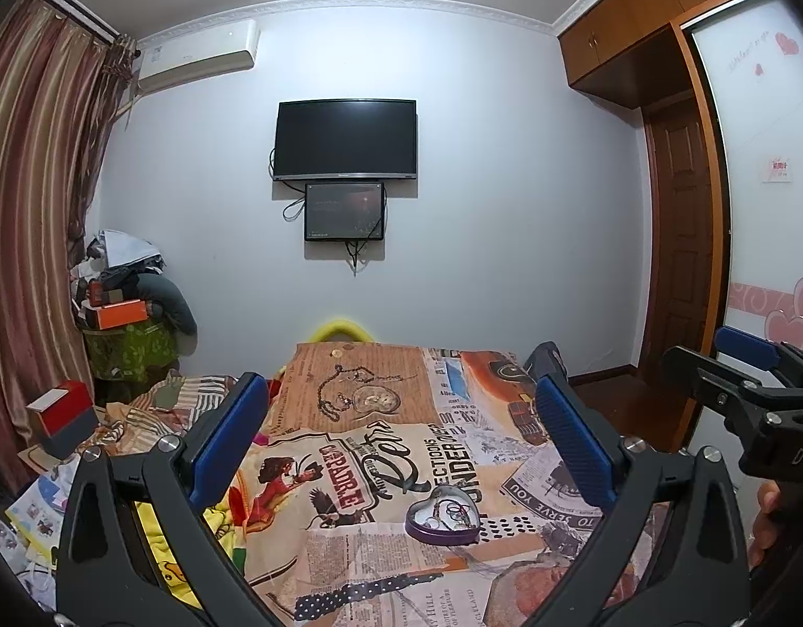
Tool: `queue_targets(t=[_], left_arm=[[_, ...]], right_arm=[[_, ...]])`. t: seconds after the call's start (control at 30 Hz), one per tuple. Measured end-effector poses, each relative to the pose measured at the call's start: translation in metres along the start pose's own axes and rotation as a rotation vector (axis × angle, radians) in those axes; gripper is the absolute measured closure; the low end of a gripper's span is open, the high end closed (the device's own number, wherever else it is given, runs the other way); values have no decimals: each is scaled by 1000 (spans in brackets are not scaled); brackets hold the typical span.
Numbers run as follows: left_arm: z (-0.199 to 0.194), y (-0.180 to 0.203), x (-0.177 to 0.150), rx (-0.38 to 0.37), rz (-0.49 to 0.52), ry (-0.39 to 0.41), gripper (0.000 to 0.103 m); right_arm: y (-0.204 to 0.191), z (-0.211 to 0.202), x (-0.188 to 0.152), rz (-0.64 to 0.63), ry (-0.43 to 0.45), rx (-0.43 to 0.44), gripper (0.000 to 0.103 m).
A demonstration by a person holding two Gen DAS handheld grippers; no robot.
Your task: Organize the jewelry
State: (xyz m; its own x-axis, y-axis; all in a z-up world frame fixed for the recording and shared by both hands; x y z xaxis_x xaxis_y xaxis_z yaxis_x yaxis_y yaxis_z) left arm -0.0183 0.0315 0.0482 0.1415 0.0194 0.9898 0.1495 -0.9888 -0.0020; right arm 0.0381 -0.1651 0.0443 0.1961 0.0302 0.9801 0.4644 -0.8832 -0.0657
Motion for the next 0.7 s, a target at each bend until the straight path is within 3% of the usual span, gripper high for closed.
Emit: queue_targets(t=[0.7], left_arm=[[5, -3, -2, 3, -10, -22, 1]], right_arm=[[0, -2, -5, 2, -24, 6, 0]])
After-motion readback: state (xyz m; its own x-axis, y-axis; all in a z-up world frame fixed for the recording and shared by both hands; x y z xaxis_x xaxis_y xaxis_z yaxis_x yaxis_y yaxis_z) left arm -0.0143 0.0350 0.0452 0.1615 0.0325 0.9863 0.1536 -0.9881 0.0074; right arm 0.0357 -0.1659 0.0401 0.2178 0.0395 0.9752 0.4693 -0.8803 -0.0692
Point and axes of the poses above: each gripper's, at about its wrist camera, not at the fingertips, and z roughly the way its jaws point, y to its right, x to its top, the point moved 4 cm from there along z, roughly the way its jaws point, and after that the axes turned 1 degree about x, right-handed, at the moved point
